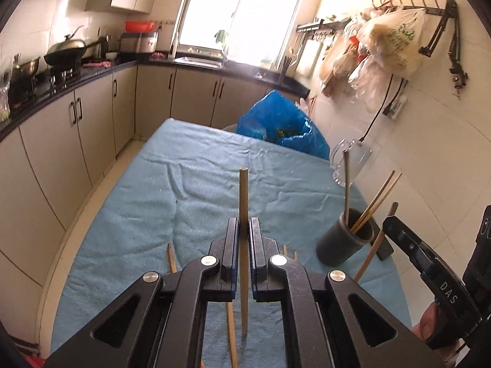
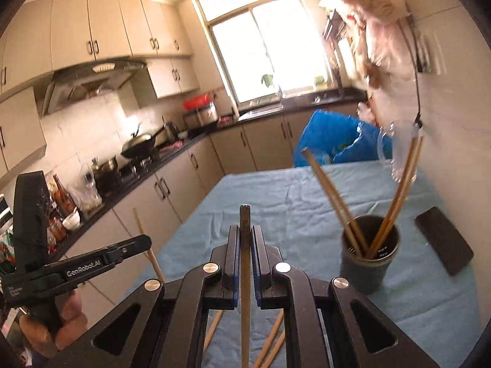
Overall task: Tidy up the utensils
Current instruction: 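Carry the held chopsticks with both tools over the black cup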
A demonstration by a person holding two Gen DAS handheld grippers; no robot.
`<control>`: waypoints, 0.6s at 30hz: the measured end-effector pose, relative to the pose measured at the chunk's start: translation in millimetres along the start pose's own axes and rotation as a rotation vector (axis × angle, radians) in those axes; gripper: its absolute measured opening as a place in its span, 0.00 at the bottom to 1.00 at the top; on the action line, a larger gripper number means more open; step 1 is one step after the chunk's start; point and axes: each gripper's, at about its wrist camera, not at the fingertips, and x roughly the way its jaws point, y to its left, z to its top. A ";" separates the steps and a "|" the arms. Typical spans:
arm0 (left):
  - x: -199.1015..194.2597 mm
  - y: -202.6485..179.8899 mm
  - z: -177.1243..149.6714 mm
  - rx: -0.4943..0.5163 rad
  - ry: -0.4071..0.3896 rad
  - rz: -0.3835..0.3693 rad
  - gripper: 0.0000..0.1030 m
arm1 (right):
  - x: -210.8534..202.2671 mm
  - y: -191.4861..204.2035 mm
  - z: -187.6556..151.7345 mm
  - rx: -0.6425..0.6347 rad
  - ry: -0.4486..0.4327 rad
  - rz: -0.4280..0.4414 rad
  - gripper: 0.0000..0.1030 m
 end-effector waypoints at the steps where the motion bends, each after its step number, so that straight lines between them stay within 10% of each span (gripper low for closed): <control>1: -2.7 -2.2 -0.3 0.004 -0.006 0.001 0.06 | -3.1 -0.8 2.2 0.007 -0.013 0.004 0.08; 18: -12.9 -27.6 0.1 0.043 -0.006 -0.009 0.06 | -45.9 -23.1 17.0 0.045 -0.128 -0.023 0.08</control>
